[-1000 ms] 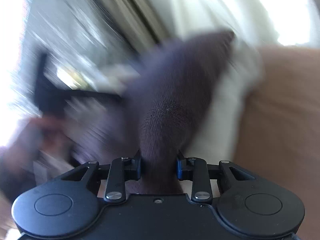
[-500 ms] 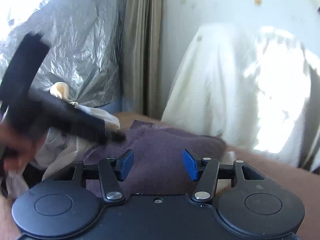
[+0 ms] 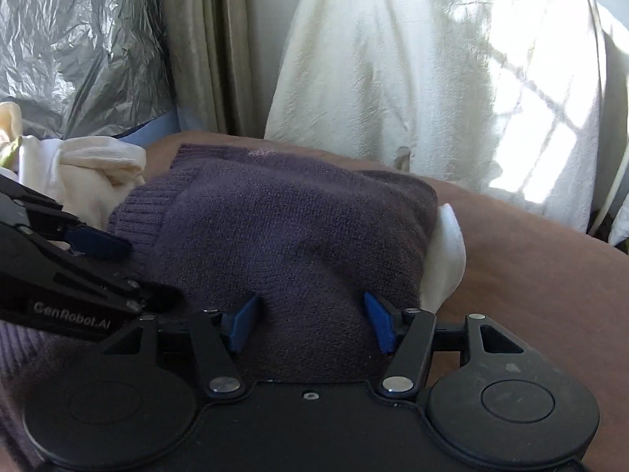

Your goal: Fold clothes

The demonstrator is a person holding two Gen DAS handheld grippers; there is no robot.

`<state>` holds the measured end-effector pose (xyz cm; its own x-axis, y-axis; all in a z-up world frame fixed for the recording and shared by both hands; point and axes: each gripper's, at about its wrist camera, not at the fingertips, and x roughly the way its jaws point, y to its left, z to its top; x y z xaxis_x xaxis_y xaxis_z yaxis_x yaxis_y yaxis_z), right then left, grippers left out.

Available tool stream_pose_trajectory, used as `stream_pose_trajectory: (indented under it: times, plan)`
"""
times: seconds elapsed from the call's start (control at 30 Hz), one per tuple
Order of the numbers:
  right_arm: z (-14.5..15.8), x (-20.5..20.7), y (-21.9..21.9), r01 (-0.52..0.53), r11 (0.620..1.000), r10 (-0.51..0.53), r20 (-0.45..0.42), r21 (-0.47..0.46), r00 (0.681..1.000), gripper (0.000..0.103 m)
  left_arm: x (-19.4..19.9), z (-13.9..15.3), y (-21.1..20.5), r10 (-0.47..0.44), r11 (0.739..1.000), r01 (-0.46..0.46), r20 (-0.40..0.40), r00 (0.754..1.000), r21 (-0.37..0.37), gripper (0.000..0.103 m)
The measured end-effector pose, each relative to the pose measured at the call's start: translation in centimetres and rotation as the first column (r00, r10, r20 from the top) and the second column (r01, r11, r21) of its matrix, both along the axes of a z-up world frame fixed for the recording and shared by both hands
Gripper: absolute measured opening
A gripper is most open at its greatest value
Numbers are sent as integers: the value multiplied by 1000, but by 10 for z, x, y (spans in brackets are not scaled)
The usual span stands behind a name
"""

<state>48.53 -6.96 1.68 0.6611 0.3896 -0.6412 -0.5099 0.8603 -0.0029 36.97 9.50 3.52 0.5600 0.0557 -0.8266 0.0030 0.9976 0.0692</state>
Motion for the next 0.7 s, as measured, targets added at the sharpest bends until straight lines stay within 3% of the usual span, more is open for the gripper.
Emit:
stream_pose_trajectory:
  times: [0.07, 0.13, 0.2, 0.23, 0.27, 0.33, 0.5, 0.7]
  plan:
    - [18, -21, -21, 78, 997, -78, -34, 1, 996, 70, -15, 10, -6, -1, 1000, 0, 5, 1000, 15, 66]
    - [33, -57, -30, 96, 995, -94, -77, 28, 993, 73, -37, 19, -9, 23, 1000, -23, 4, 1000, -3, 68]
    - [48, -94, -37, 108, 992, -100, -121, 57, 988, 94, -58, 28, -13, 47, 999, -47, 2, 999, -20, 69]
    - [56, -113, -40, 114, 991, -103, -143, 72, 984, 96, -69, 32, -14, 59, 998, -59, 1, 998, -29, 75]
    - [64, -132, -44, 121, 989, -105, -165, 86, 981, 96, -80, 37, -16, 71, 997, -71, 0, 997, -38, 84]
    - [68, -156, -47, 126, 989, -109, -188, 82, 976, 96, -102, 46, -19, 95, 994, -95, -3, 995, -55, 88]
    - [74, -207, -56, 129, 989, -110, -231, 67, 967, 96, -141, 51, -41, 47, 999, -47, -44, 998, 3, 99]
    - [72, -249, -58, 131, 991, -118, -259, 35, 959, 97, -163, 41, -37, 83, 991, -98, -155, 984, -95, 103]
